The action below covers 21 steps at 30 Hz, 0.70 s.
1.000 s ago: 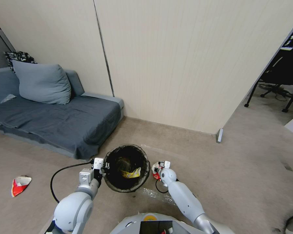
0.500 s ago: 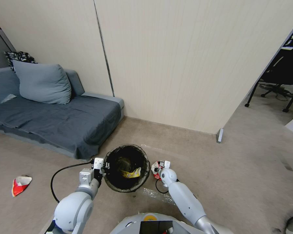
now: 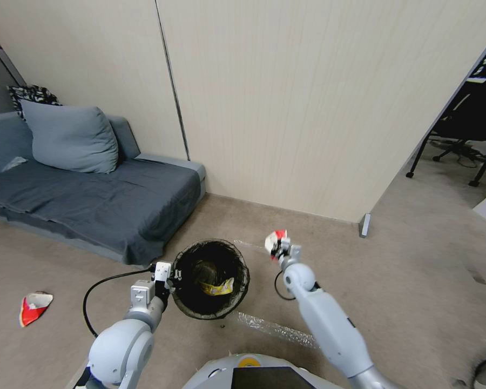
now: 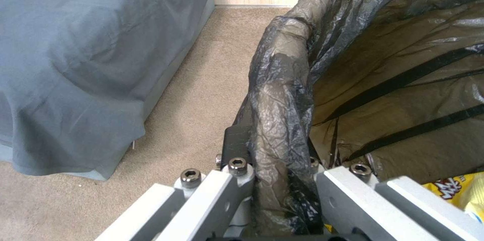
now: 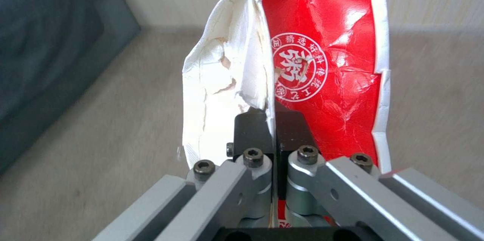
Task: Pick up the trash bin, then pick up the garbage from the floor and place it into the trash bin.
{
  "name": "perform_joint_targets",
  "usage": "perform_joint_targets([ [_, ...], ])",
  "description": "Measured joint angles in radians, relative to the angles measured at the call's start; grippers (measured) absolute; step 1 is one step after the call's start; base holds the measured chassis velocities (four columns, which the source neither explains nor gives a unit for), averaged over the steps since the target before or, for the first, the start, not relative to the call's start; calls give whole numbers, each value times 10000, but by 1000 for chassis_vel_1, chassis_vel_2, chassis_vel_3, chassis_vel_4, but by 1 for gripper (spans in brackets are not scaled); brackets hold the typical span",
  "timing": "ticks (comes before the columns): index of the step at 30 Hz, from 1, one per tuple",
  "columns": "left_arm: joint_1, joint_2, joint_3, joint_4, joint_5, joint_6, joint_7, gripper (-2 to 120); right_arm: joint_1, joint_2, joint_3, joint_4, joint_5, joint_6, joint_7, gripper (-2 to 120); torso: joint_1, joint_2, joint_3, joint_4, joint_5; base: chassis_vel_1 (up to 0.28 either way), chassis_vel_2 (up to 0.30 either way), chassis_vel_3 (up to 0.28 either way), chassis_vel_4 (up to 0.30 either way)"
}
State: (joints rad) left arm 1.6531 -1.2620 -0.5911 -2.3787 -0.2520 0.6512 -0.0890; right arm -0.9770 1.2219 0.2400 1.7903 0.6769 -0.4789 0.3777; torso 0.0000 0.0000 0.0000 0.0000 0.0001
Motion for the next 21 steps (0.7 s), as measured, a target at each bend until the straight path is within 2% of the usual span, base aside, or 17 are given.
perform_joint_targets([
  [7, -19, -23, 33, 66, 1, 0, 0, 1, 119, -536, 462, 842, 395, -188, -58, 0, 0, 0, 0, 0, 2, 0, 0, 0, 0],
  [9, -23, -19, 57, 101, 13, 0, 0, 1, 151, -1138, 581, 1887, 1168, -461, -157, 0, 0, 0, 0, -1, 0, 0, 0, 0, 0],
  [11, -23, -17, 62, 108, 16, 0, 2, 1, 154, -1247, 581, 2109, 1332, -526, -193, 0, 0, 0, 0, -1, 1, 0, 0, 0, 0],
  [13, -21, -6, 71, 127, 32, 0, 0, 1, 170, -1652, 540, 3037, 1866, -750, -551, 0, 0, 0, 0, 1, -2, 0, 0, 0, 0],
  [21, -36, -13, 137, 166, 66, 1, 1, 1, 350, -2087, 199, 4468, 2766, -907, -1136, 0, 0, 0, 0, 1, -2, 0, 0, 0, 0],
])
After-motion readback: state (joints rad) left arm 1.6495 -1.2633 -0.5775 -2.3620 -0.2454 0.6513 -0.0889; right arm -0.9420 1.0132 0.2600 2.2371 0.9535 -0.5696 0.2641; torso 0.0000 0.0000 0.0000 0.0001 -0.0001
